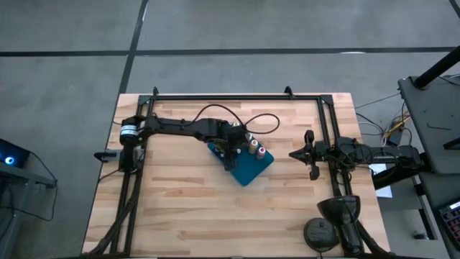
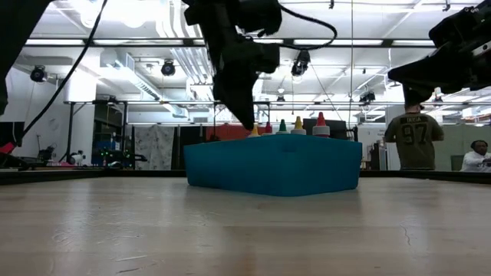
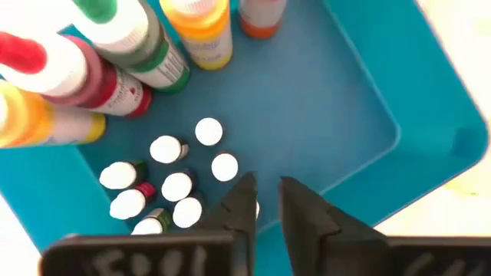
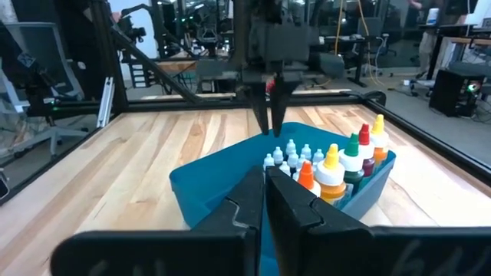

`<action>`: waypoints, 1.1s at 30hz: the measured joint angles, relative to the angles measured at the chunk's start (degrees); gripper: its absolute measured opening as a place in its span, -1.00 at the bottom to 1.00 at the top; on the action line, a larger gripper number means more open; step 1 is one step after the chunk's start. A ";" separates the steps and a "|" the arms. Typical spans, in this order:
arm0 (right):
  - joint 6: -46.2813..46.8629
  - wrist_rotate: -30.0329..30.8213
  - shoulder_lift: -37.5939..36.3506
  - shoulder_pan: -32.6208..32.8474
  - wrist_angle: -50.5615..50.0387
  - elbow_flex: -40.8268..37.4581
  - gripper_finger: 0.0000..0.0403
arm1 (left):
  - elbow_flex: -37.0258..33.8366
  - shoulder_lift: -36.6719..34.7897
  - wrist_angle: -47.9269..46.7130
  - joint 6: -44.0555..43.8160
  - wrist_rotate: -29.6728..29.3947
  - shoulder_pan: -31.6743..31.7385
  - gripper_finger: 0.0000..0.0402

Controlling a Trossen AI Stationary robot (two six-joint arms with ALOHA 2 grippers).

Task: Pick & Place food coloring
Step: Return to Home Position

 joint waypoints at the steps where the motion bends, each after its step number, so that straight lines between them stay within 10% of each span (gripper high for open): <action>1: 0.10 0.04 0.15 0.00 0.05 0.00 -0.96 | 0.00 -0.21 0.21 -0.12 0.01 0.02 -0.89; 33: 0.08 0.05 0.67 0.00 0.02 -0.02 -0.96 | -0.09 -12.59 19.32 -4.09 1.56 -2.99 -1.00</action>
